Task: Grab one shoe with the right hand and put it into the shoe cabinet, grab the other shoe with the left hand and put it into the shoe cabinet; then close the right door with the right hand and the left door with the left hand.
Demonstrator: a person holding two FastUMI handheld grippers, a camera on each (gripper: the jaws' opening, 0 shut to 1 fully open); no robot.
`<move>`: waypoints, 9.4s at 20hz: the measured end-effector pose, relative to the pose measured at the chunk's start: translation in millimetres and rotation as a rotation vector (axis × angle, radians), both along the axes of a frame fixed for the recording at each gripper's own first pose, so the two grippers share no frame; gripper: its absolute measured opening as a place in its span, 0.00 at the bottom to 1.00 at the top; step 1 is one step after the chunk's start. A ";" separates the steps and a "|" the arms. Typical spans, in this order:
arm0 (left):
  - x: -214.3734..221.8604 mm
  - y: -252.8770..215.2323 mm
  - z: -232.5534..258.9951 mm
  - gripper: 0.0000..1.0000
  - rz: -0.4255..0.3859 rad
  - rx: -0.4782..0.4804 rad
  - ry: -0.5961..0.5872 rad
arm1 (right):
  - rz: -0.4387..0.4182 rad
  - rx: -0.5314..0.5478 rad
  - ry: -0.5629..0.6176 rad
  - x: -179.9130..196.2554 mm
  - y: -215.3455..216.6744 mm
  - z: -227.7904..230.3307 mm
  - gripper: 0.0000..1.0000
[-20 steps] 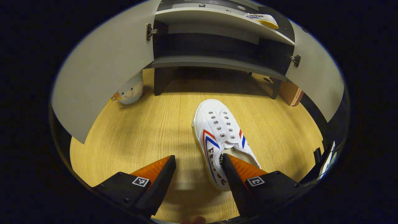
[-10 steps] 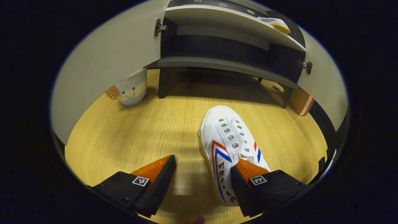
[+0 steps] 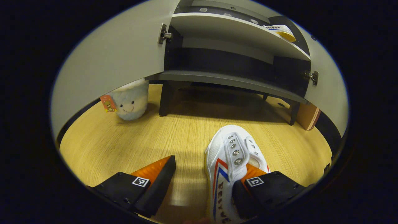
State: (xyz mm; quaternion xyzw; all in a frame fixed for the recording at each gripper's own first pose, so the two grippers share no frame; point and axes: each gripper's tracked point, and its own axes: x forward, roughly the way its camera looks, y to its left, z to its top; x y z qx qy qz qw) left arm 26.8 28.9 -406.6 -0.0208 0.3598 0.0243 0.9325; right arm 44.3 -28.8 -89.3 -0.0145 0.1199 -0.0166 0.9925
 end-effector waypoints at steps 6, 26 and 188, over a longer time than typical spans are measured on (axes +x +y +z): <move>4.3 -18.6 3.0 0.40 -0.043 -0.037 -0.008 | -0.009 -0.010 0.001 -0.3 -0.6 0.3 0.94; 71.0 -44.2 328.5 0.14 0.043 -0.045 -0.434 | 0.009 0.016 -0.071 4.0 4.5 13.4 0.94; -9.4 6.1 352.3 0.97 0.019 0.054 -0.633 | 0.110 0.066 -0.214 194.2 41.2 154.1 0.90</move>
